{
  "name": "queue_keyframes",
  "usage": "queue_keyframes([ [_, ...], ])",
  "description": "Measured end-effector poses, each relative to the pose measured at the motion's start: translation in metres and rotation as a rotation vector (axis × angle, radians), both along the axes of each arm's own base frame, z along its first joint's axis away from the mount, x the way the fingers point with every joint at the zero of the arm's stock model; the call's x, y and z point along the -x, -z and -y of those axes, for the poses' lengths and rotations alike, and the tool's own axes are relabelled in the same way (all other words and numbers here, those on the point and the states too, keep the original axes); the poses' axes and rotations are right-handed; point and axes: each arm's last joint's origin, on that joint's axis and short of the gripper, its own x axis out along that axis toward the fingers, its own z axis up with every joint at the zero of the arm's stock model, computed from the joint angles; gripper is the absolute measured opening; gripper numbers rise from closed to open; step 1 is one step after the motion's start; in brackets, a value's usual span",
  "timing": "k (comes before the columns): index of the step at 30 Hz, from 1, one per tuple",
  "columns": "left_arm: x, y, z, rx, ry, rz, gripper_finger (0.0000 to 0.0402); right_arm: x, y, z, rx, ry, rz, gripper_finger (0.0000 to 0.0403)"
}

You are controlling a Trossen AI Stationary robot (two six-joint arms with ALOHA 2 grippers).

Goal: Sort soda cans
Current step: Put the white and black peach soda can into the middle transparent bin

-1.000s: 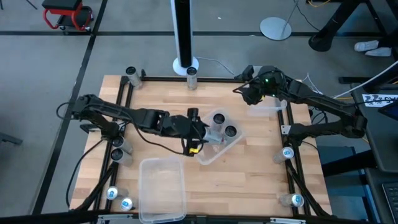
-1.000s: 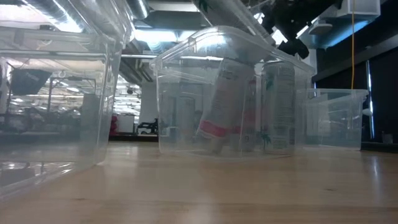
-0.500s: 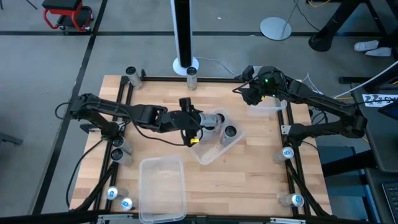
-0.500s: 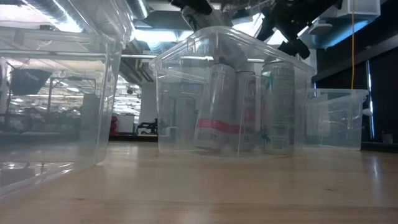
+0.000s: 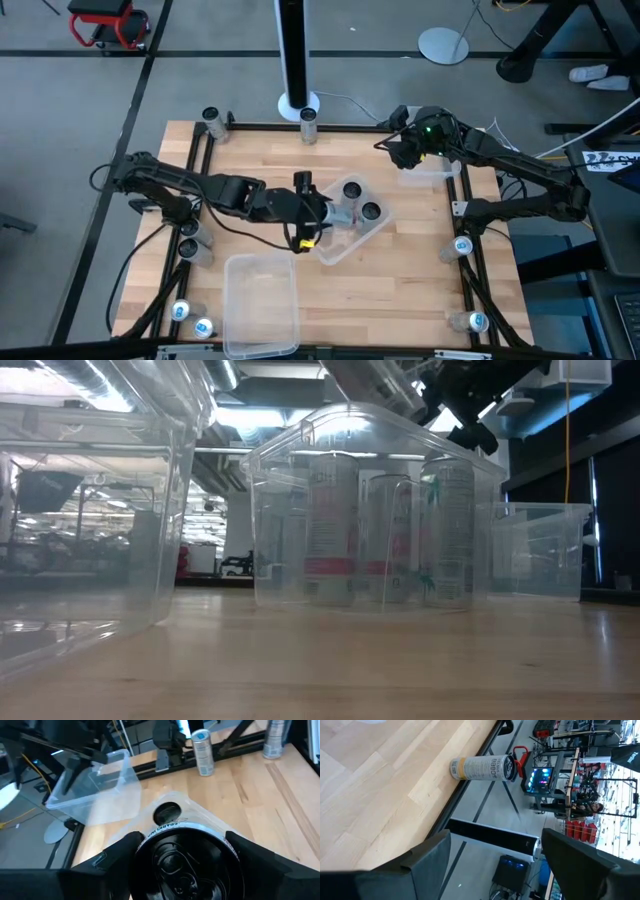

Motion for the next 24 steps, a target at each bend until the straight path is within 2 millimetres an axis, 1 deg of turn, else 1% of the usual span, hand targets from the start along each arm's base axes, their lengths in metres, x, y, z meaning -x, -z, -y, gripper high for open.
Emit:
queue_keyframes([
  [7,-0.016,0.019,-0.003,-0.016,-0.017,-0.05,0.0253,0.0,0.0,0.0,0.0,0.0,0.0,0.0312],
  [12,-0.023,0.033,-0.002,-0.028,-0.021,-0.105,0.0253,0.0,0.0,0.0,0.0,0.0,0.0,0.0312],
  [17,-0.029,0.041,0.0,-0.003,0.021,-0.132,0.0253,0.0,0.0,0.0,-0.001,0.0,0.0,0.0312],
  [24,-0.039,0.056,0.002,-0.001,0.025,-0.156,0.0253,0.0,0.0,0.0,-0.004,0.001,0.0,0.0312],
])
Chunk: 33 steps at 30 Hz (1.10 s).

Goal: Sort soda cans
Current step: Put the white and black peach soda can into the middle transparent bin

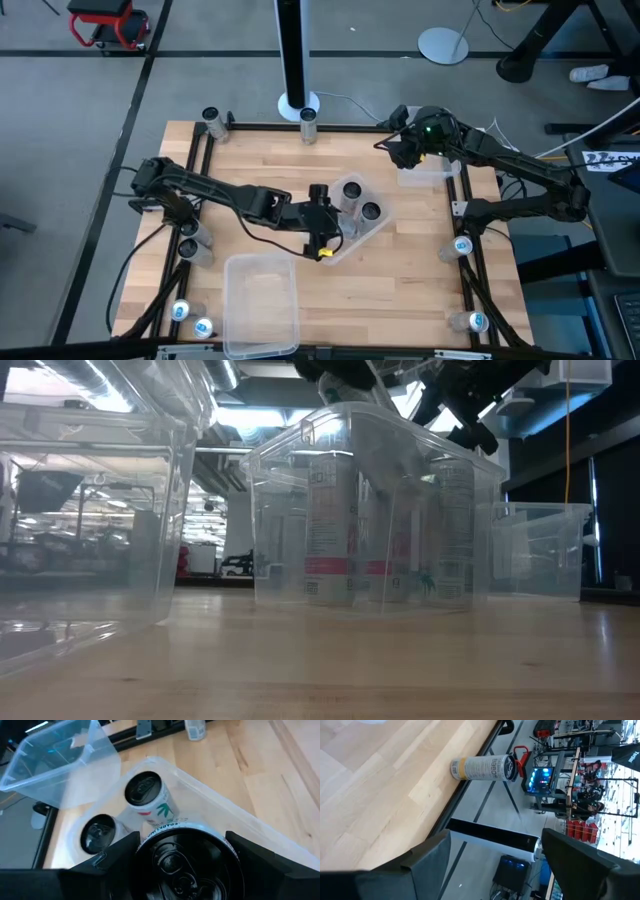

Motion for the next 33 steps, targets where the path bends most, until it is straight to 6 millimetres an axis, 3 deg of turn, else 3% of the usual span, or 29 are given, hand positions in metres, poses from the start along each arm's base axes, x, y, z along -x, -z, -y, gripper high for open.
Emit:
queue_keyframes([
  [18,-0.031,0.055,-0.021,0.058,0.014,-0.146,0.0253,0.0,0.0,-0.001,-0.009,-0.024,0.006,0.0312],
  [33,-0.038,0.055,-0.022,0.051,0.022,-0.083,0.0295,0.0,0.0,-0.001,-0.009,-0.024,0.006,0.0312],
])
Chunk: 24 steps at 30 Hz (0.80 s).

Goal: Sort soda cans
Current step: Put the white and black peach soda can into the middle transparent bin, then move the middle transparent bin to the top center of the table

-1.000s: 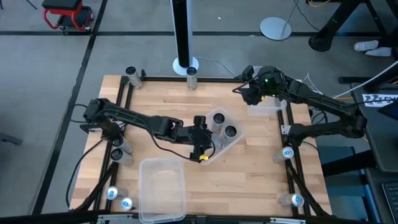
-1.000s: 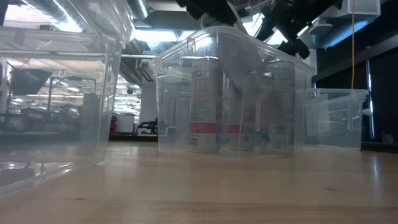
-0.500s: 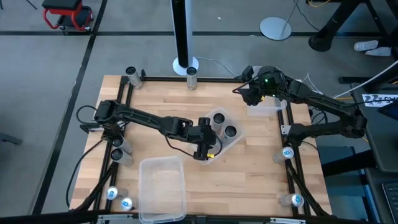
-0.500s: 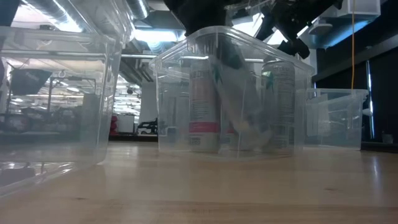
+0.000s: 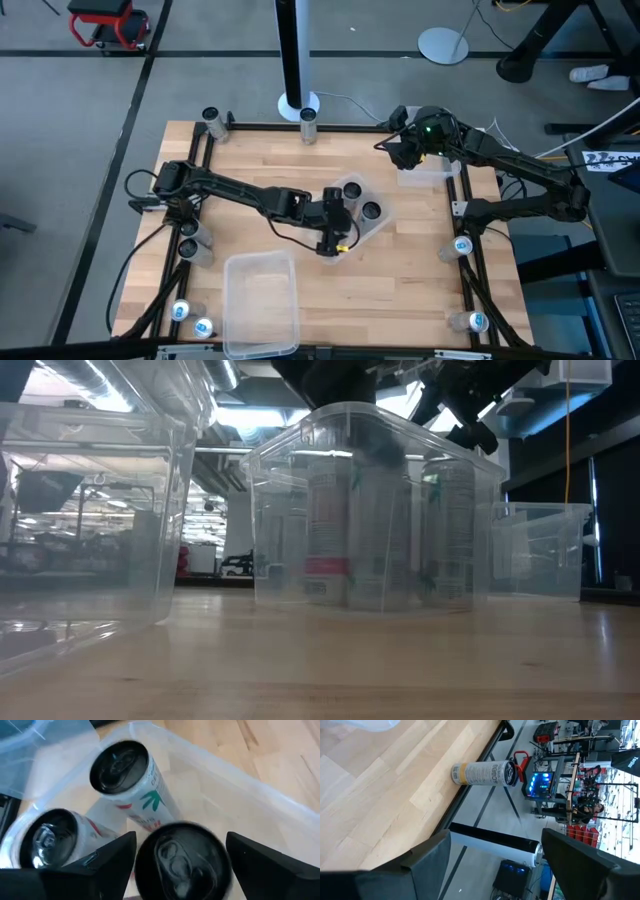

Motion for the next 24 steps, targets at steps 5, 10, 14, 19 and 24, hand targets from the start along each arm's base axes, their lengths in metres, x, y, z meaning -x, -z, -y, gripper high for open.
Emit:
queue_keyframes([
  [5,-0.002,-0.002,0.0,-0.001,0.0,0.027,0.0296,0.0,0.0,0.0,0.0,0.0,0.0,0.0312],
  [10,-0.003,-0.004,0.0,-0.005,0.004,0.049,0.0297,0.0,0.0,0.0,0.0,0.0,0.0,0.0312],
  [14,0.0,-0.01,0.001,-0.058,-0.012,0.058,0.0298,0.0,0.0,0.0,0.0,0.0,0.0,0.0312],
  [19,0.013,-0.031,0.003,-0.098,-0.025,0.088,0.0297,0.0,0.0,0.0,0.0,0.0,-0.001,0.0312],
  [24,0.033,-0.06,0.006,-0.078,-0.021,0.132,0.0295,0.0,0.0,0.0,0.0,0.0,-0.001,0.0312],
])
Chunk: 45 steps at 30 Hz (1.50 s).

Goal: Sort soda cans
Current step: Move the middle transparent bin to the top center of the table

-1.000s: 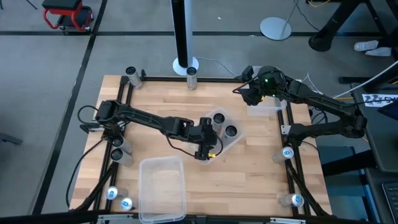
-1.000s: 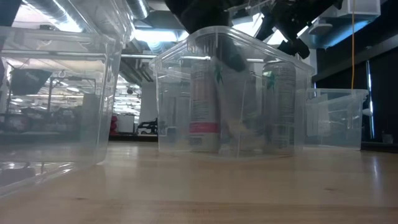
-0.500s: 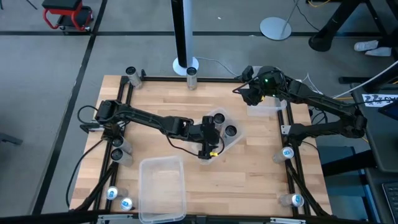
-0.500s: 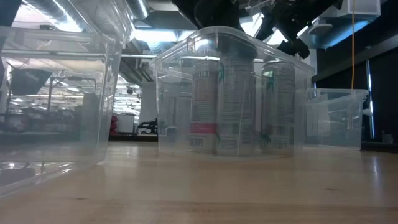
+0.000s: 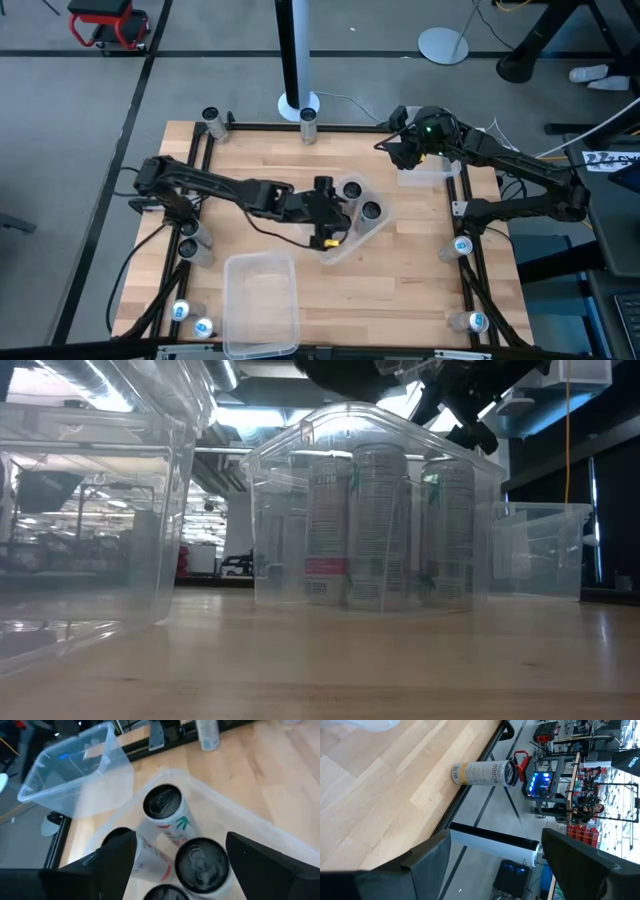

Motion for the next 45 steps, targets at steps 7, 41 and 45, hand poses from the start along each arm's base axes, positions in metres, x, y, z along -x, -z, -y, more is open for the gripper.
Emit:
queue_keyframes([
  [7,0.032,-0.011,0.015,0.041,0.035,-0.125,0.0294,-0.002,0.0,-0.005,-0.05,-0.046,0.023,0.0312],
  [41,0.023,0.069,0.022,0.18,0.203,-0.341,0.0284,-0.019,0.008,-0.124,0.018,-0.25,-0.09,0.0312],
  [45,0.02,0.074,0.021,0.183,0.21,-0.34,0.0239,-0.019,0.008,-0.124,0.023,-0.243,-0.09,0.0312],
])
